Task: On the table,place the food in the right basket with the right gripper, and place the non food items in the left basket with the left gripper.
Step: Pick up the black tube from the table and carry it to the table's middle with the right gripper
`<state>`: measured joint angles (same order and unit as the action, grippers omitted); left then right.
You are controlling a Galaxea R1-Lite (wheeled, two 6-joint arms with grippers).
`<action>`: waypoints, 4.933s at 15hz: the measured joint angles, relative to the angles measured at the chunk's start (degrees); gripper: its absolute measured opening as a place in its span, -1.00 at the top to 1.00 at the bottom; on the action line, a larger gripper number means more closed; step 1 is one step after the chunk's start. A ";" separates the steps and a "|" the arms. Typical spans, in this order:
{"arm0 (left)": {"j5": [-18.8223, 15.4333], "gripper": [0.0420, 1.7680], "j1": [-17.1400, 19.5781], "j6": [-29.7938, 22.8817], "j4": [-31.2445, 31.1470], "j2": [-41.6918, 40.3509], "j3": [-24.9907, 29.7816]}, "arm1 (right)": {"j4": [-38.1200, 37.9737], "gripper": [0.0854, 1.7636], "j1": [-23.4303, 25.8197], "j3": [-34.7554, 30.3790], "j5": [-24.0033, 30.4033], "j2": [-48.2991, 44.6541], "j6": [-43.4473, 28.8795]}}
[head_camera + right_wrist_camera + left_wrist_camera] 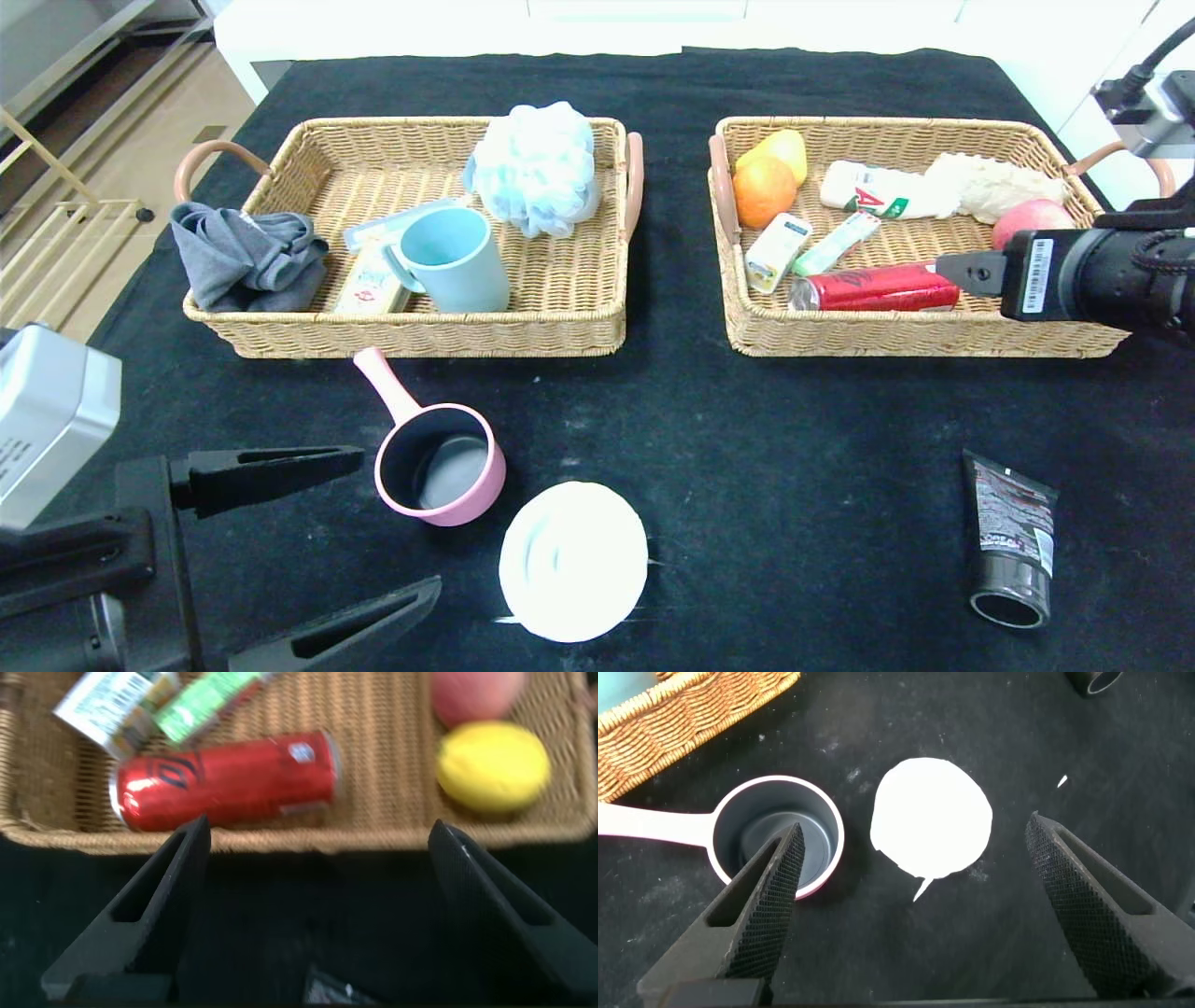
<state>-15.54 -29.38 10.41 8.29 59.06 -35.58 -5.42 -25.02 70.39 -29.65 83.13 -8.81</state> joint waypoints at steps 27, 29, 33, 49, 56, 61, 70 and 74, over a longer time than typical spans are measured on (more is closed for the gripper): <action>-0.11 -0.94 -0.13 0.06 0.00 -0.30 0.09 | -28.56 -0.94 0.96 -12.68 20.50 -1.71 -47.74; -0.11 -0.94 -0.17 0.09 0.02 -0.33 0.09 | -26.10 -0.94 0.96 -14.71 20.75 -1.21 -47.80; -0.11 -0.94 -0.16 0.09 0.00 -0.33 0.09 | -24.56 -0.94 0.99 -15.68 20.78 -0.33 -47.76; -0.18 -0.94 -0.16 0.09 0.05 -0.02 0.26 | -23.26 0.08 0.71 -16.87 20.89 1.38 -47.38; -0.22 -0.94 -0.16 0.09 0.09 0.02 0.34 | -24.78 0.08 -2.51 -14.93 20.68 -2.34 -44.22; -0.28 -0.94 -0.16 0.02 0.05 0.06 0.34 | -28.81 0.08 -7.97 -9.09 20.36 -3.34 -40.05; -0.46 -0.94 -0.09 0.00 0.00 0.63 0.44 | -29.96 0.08 -16.65 6.34 20.29 6.06 -26.77; -0.41 -0.94 -0.09 0.02 0.00 0.99 0.45 | -29.72 0.08 -18.59 14.23 20.25 12.29 -24.92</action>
<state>-15.96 -29.46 10.44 8.29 60.05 -35.13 -35.15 -43.61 84.61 -9.40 95.42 -33.73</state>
